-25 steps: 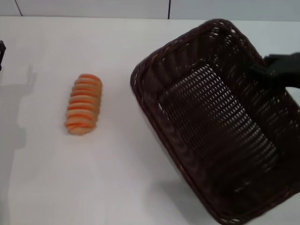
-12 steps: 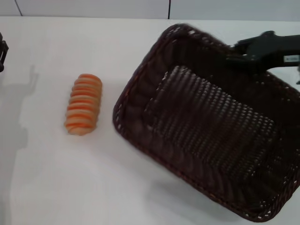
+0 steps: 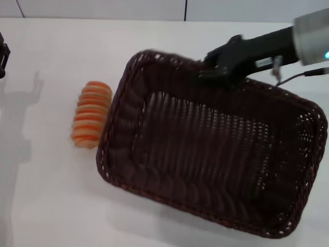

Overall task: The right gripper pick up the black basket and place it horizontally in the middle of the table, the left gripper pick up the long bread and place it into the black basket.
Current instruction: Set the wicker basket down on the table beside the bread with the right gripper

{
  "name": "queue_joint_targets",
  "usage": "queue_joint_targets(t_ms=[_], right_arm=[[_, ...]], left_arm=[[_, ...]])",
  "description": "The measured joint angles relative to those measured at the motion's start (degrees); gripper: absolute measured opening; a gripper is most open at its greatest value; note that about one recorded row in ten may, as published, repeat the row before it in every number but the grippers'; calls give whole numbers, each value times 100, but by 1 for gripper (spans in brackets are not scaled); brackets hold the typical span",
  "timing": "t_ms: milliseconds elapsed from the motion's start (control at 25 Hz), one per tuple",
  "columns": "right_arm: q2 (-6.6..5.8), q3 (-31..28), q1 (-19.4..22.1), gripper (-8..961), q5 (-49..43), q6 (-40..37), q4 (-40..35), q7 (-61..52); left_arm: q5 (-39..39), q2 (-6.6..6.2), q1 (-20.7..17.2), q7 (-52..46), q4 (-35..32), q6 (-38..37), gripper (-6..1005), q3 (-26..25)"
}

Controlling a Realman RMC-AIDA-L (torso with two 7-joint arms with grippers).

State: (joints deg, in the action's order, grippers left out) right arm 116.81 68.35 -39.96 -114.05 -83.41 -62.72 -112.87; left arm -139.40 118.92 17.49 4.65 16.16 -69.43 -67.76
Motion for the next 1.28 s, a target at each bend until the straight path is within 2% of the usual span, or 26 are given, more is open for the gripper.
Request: queue_joint_targets(t_ms=[160,280,800,1280], right_arm=[[63,71,-389,202,-368,117,482,103],[71,281,-522,202,-389,310,683,122],[114,872,-684,194,-310,368,828,538],[128,982,-747,194,-341,694,935,610]], left_arm=[[-15,0,0,0,8,0,784,1],[-13,0,0,0,10,0,784,1],[-32,0,9,0,10,5,784,0],[-40,-1,-24,0,7,9,784,9]])
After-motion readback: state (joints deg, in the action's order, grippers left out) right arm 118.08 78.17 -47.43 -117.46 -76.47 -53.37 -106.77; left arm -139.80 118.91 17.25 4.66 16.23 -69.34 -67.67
